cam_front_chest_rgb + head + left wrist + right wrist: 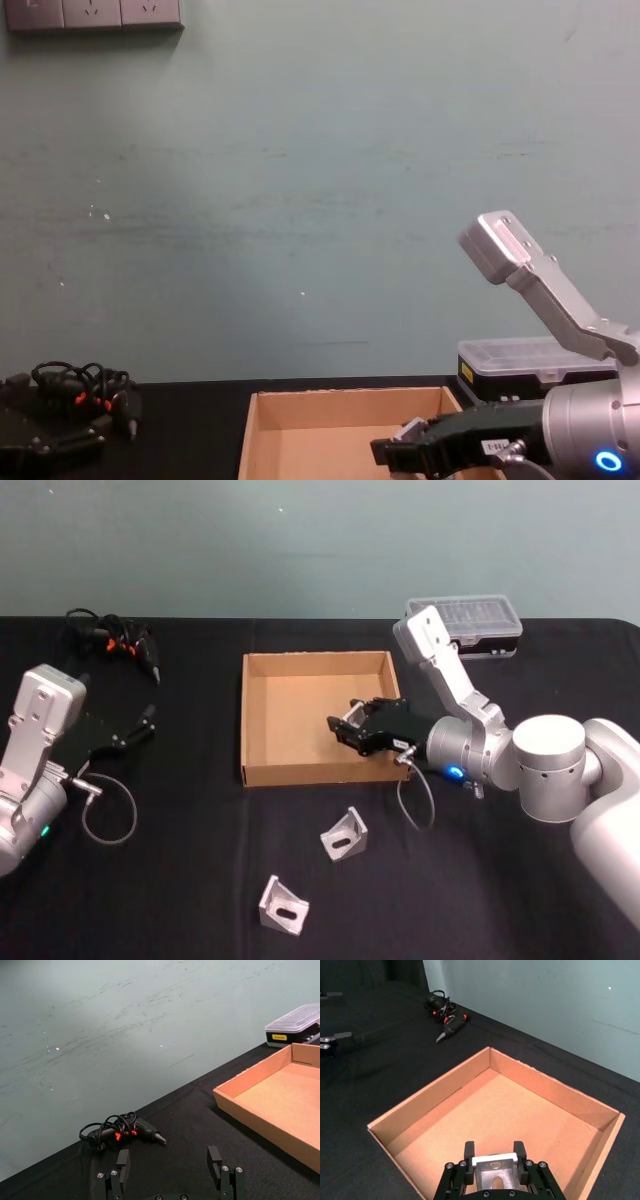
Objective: Use one hand to pick up the angle iron from the table and place it into the box.
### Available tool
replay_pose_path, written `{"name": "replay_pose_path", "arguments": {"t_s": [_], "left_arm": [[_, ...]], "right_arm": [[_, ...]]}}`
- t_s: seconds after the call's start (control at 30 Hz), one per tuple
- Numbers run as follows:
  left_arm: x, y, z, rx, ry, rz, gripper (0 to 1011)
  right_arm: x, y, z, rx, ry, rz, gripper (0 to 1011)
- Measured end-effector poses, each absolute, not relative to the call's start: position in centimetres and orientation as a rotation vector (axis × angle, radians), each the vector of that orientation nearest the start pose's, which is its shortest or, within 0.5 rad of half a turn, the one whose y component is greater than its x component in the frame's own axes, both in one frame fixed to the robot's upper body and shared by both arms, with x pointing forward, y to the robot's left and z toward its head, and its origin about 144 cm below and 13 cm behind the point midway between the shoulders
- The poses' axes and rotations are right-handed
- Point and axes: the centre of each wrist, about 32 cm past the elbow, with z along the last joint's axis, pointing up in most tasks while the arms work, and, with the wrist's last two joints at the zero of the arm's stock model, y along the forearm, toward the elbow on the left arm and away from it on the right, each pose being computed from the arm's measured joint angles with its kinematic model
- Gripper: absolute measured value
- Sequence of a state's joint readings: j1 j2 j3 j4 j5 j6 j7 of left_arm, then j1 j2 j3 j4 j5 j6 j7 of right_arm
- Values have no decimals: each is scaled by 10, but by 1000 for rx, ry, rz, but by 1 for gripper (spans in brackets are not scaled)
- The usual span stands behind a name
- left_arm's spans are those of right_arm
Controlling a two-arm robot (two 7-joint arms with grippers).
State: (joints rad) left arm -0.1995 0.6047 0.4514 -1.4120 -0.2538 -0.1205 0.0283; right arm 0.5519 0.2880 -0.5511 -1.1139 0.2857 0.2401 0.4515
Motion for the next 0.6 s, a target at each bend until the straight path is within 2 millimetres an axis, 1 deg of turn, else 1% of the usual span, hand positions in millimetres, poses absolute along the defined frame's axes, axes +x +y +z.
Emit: {"name": "replay_pose_path", "arguments": {"t_s": [0.33,0.6], "left_arm": [[489,310,1140,304,-285,1248,1011],[489,310,1140,304,-285,1248,1011]], "right_arm": [[585,-207,1175,-391,98,-803,474],[584,-209,1176,-385,84,-804,724]]}}
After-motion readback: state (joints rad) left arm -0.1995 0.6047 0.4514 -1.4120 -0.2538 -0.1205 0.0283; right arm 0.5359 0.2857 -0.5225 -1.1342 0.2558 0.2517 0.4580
